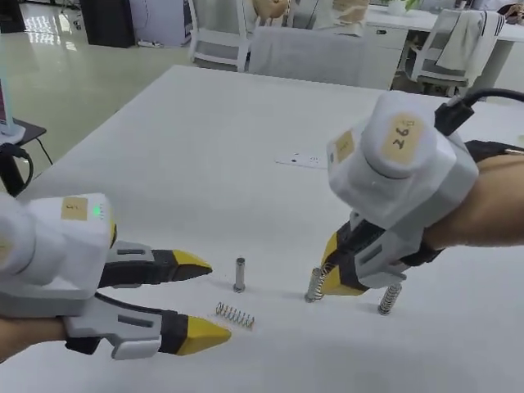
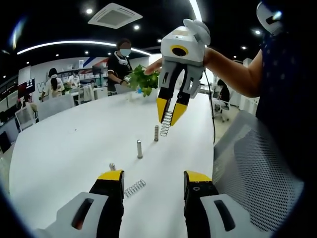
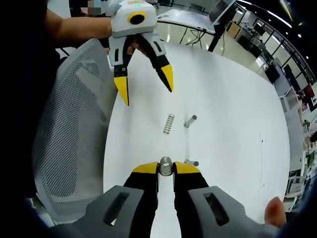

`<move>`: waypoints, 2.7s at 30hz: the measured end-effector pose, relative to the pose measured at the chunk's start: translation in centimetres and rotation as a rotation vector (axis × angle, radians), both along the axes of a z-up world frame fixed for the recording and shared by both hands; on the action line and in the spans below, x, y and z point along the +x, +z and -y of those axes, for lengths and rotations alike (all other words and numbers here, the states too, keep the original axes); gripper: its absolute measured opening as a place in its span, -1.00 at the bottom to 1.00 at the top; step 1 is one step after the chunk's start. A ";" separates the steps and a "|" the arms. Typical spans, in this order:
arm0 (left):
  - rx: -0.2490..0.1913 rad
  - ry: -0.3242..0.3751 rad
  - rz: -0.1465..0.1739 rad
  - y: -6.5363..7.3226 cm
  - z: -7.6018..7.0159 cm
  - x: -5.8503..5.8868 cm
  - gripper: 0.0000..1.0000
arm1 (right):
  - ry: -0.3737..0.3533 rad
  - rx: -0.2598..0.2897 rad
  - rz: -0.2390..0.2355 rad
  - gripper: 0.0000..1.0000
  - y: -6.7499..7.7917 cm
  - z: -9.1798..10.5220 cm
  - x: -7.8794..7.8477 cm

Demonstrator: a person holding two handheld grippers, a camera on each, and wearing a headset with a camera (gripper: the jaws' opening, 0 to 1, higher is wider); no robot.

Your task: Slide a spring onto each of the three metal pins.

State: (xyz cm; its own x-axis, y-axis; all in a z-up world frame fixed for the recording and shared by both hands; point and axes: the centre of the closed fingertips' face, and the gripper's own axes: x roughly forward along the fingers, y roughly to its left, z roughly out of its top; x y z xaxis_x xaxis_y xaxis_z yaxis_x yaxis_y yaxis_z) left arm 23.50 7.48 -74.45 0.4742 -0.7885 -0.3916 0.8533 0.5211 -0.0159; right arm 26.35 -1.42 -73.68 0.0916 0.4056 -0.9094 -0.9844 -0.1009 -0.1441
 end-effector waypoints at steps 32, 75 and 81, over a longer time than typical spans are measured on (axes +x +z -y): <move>0.001 0.057 0.005 -1.4 -0.3 0.4 0.17 | -0.069 -0.064 0.037 -0.83 -0.8 0.8 5.4; 0.009 0.056 0.030 -1.5 -0.4 0.6 0.32 | -0.101 -0.117 -0.038 -0.83 -6.2 -0.2 6.6; 0.014 0.052 0.029 -1.5 -0.3 0.6 0.32 | -0.103 -0.134 -0.044 -0.83 -7.4 0.0 6.7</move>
State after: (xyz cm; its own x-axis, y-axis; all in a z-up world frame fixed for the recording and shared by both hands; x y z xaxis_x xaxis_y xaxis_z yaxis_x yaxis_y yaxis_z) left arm 24.07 7.74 -75.98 0.5260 -0.7570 -0.3878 0.8249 0.5650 0.0159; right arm 33.03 -1.42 -81.09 0.0853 0.2712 -0.9587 -0.9956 -0.0147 -0.0927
